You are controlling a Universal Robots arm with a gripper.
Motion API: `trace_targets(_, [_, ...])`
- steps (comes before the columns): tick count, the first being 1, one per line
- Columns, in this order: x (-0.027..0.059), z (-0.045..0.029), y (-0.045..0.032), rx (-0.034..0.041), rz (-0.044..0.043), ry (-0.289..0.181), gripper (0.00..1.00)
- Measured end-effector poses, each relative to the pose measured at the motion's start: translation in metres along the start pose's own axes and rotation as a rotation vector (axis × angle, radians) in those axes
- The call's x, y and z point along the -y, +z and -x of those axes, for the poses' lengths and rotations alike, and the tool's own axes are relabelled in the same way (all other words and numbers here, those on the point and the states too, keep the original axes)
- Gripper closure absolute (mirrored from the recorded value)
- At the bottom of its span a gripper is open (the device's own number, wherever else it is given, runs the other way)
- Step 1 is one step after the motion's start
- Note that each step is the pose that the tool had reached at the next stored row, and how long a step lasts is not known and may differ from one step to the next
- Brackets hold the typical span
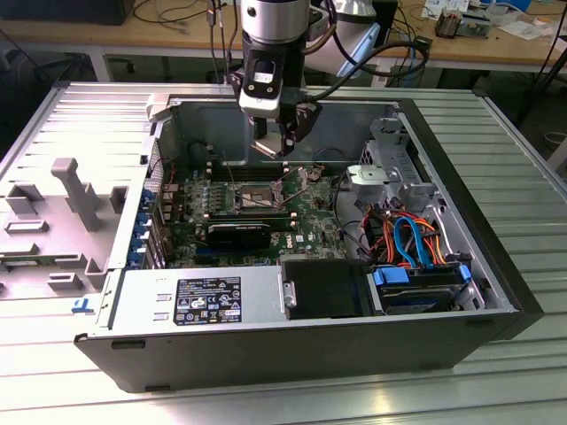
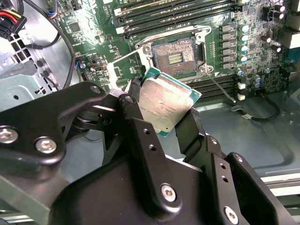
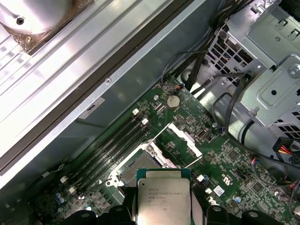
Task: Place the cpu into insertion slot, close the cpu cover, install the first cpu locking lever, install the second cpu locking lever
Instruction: 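Place the cpu into insertion slot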
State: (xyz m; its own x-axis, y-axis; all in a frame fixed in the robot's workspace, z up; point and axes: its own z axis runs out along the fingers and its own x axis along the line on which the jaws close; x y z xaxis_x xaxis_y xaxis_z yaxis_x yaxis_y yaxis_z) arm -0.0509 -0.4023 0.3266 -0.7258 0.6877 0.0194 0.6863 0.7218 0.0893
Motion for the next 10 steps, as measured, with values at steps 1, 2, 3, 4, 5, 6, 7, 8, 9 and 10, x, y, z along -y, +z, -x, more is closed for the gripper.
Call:
trace_targets(1, [0.0000,0.0000,0.0000,0.0002,0.0000,0.002,0.45])
trace_targets(2, [0.0000,0.0000,0.0000,0.0003,0.0000,0.003,0.45])
trace_targets(3, [0.0000,0.0000,0.0001,0.0005,0.0001,0.005,0.45])
trace_targets(4, [0.0000,0.0000,0.0001,0.0006,0.0001,0.006,0.45])
trace_targets(5, [0.0000,0.0000,0.0001,0.0008,0.0001,0.008,0.45])
trace_targets(6, [0.0000,0.0000,0.0002,0.0010,0.0002,0.011,0.45])
trace_targets(7, [0.0000,0.0000,0.0002,0.0012,0.0002,0.012,0.45])
trace_targets(8, [0.0000,0.0000,0.0002,0.0013,0.0002,0.014,0.45])
trace_targets(9, [0.0000,0.0000,0.0003,0.0014,0.0003,0.015,0.45])
trace_targets(10, [0.0000,0.0000,0.0003,0.0015,0.0003,0.017,0.45])
